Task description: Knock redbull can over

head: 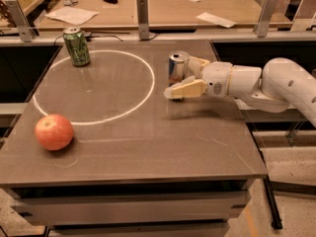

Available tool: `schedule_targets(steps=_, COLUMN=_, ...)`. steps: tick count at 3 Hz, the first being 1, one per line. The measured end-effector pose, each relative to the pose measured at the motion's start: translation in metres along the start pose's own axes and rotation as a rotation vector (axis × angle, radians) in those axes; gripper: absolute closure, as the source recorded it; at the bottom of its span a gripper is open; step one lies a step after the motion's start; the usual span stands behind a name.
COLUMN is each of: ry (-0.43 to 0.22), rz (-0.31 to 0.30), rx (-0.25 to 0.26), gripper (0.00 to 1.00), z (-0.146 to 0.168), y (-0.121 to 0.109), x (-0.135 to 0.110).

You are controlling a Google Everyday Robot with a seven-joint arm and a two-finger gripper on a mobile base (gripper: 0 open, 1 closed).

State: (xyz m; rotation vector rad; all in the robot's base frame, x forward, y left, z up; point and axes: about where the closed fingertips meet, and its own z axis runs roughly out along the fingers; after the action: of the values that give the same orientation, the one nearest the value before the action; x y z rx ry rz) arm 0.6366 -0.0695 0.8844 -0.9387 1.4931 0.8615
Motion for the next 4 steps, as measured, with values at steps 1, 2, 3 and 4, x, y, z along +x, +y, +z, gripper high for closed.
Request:
schedule_targets(steps=1, ry=0.009, rz=0.004, rx=-0.018, gripper=0.18, z=0.009, y=0.005, x=0.008)
schedule_targets(steps=2, ry=0.007, rz=0.012, rx=-0.027, gripper=0.4, z=0.013, y=0.007, x=0.013)
schedule_targets(steps=3, ry=0.008, rz=0.013, rx=-0.034, gripper=0.64, z=0.014, y=0.009, x=0.017)
schedule_targets(steps=4, ry=-0.009, rz=-0.055, rx=-0.024, gripper=0.87, z=0.008, y=0.005, x=0.003)
